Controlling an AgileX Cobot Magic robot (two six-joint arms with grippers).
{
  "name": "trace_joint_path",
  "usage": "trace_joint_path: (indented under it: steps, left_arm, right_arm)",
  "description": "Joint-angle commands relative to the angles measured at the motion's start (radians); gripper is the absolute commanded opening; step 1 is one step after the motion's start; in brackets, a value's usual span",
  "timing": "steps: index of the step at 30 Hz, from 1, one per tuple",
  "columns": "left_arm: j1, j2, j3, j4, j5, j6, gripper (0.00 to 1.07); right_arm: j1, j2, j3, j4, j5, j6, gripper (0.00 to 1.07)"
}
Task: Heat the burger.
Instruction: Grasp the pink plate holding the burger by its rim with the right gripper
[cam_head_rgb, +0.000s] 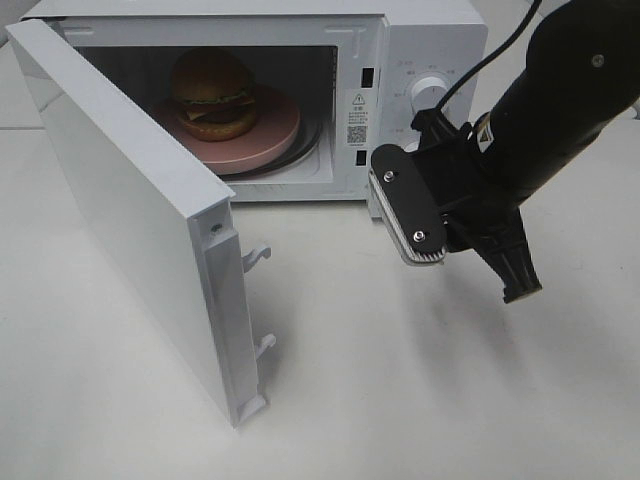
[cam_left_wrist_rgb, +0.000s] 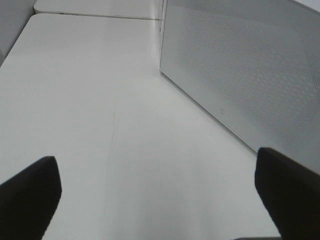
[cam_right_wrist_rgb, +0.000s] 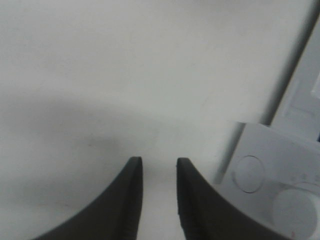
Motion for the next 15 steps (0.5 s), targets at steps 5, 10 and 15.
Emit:
trace_joint_path:
  steps: [5,10,15]
  left_arm:
    - [0.002,-0.004,0.004,-0.001,-0.012,-0.006,1.00]
    - [0.002,-0.004,0.004,-0.001,-0.012,-0.006,1.00]
    - [0.002,-0.004,0.004,-0.001,-0.012,-0.006,1.00]
  right_arm:
    - [-0.003,-0.008,-0.010,-0.016,-0.117,-0.010,0.65]
    - [-0.003,-0.008,-0.010,-0.016,-0.136,-0.010,0.88]
    - [-0.003,-0.008,-0.010,-0.016,-0.167,-0.010,0.95]
